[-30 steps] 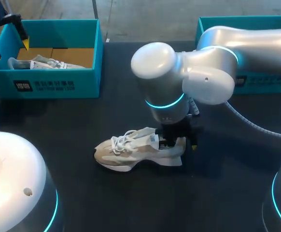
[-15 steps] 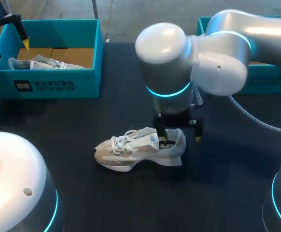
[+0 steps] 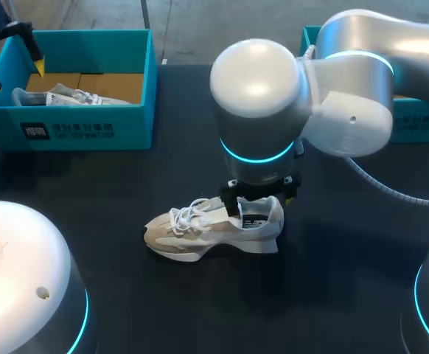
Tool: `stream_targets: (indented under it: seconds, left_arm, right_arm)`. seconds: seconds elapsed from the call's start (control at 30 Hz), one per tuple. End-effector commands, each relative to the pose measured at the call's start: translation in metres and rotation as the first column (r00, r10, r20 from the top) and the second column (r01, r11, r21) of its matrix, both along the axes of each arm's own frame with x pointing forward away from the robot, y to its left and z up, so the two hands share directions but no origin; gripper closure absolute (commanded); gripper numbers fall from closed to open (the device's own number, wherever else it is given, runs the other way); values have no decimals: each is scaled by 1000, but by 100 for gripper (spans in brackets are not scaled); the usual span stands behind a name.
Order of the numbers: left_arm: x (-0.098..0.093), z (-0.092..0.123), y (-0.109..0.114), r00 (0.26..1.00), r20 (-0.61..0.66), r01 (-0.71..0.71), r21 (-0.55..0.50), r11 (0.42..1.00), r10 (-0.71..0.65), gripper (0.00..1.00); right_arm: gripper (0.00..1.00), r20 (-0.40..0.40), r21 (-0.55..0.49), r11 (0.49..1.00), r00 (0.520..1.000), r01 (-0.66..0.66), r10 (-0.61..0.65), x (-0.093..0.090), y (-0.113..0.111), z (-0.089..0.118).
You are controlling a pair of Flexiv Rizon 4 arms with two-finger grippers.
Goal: Take the shoe out of the shoebox, open the shoe tongue, remove and reinsert the insole, then place the shoe into the shoebox
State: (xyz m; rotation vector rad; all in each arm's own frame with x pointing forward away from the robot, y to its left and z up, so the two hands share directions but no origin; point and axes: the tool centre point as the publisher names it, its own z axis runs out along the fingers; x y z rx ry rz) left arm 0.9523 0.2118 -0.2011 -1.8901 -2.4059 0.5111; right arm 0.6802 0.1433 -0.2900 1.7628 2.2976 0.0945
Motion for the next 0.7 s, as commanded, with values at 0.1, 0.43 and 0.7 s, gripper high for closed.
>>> stream_targets:
  seconds: [0.1,0.43,0.7]
  left_arm:
    - [-1,0,0,1000,4,0,0,1000,0,0]
    - [-1,0,0,1000,4,0,0,1000,0,0]
    - [-1,0,0,1000,4,0,0,1000,0,0]
  right_arm:
    - [0,4,16,1000,1000,-4,4,-1,-6,-2]
    - [0,86,57,986,985,-154,149,-1,-25,1]
    - [0,147,167,873,887,-459,438,-1,-45,10]
